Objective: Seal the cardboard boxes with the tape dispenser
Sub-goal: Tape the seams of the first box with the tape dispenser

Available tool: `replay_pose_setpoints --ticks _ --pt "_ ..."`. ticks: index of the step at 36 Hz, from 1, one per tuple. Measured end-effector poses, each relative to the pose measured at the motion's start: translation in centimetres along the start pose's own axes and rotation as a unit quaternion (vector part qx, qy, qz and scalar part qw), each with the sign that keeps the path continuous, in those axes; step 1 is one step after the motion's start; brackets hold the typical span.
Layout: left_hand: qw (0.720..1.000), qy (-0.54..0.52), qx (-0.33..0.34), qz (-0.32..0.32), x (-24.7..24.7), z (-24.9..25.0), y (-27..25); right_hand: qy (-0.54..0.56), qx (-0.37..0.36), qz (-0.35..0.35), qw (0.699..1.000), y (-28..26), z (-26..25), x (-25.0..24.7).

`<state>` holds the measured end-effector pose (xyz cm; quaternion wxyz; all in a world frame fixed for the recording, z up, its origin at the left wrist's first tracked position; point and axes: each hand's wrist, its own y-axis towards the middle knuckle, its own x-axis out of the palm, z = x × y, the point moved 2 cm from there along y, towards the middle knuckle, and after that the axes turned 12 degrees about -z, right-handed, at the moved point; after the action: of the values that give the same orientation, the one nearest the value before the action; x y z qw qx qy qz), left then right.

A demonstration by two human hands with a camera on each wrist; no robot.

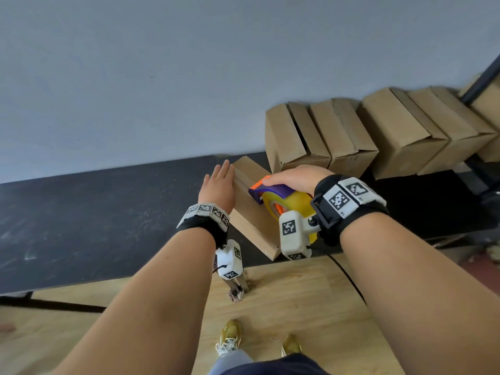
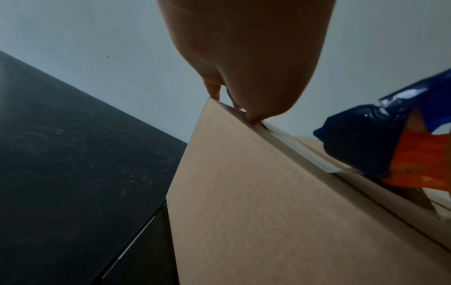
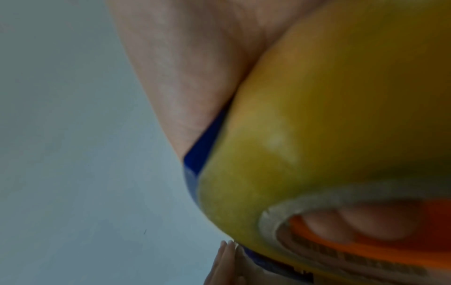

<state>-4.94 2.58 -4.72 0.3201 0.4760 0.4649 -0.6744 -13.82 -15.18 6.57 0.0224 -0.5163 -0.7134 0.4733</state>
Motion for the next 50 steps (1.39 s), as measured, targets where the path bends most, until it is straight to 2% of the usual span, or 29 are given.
replay_pose_setpoints --ticks 3,9,12,15,20,24,31,40,50 --pt "1.000 -0.008 0.013 0.016 0.3 0.0 -0.2 -0.005 0.001 -0.006 1.000 0.2 -0.5 0.0" --pt "0.998 0.006 0.031 -0.045 1.0 0.5 0.2 -0.010 0.004 -0.015 1.000 0.7 -0.8 -0.1" --pt "0.998 0.019 0.028 -0.056 1.3 0.5 0.6 0.007 0.012 -0.019 1.000 0.7 -0.5 -0.6" --pt "0.998 0.018 0.020 -0.057 1.8 0.5 1.1 0.022 0.012 -0.052 0.998 0.2 -0.2 -1.0" --pt "0.999 -0.002 0.008 -0.042 2.0 0.8 1.0 0.178 0.005 -0.129 0.976 -0.9 1.0 -1.0" --pt "0.999 -0.026 0.003 -0.029 2.1 0.8 0.8 0.211 -0.008 -0.117 0.970 -1.2 1.6 -0.7" --pt "0.999 -0.028 0.001 -0.032 2.4 0.9 0.7 0.154 -0.028 -0.100 0.983 -2.7 2.0 -0.2" --pt "0.999 -0.019 -0.014 -0.036 2.0 1.4 0.9 0.120 0.043 -0.141 0.982 -5.6 6.6 -0.7" --pt "0.998 -0.029 -0.047 0.036 2.2 3.0 -1.5 0.078 0.000 -0.111 0.991 -5.7 7.2 0.2"
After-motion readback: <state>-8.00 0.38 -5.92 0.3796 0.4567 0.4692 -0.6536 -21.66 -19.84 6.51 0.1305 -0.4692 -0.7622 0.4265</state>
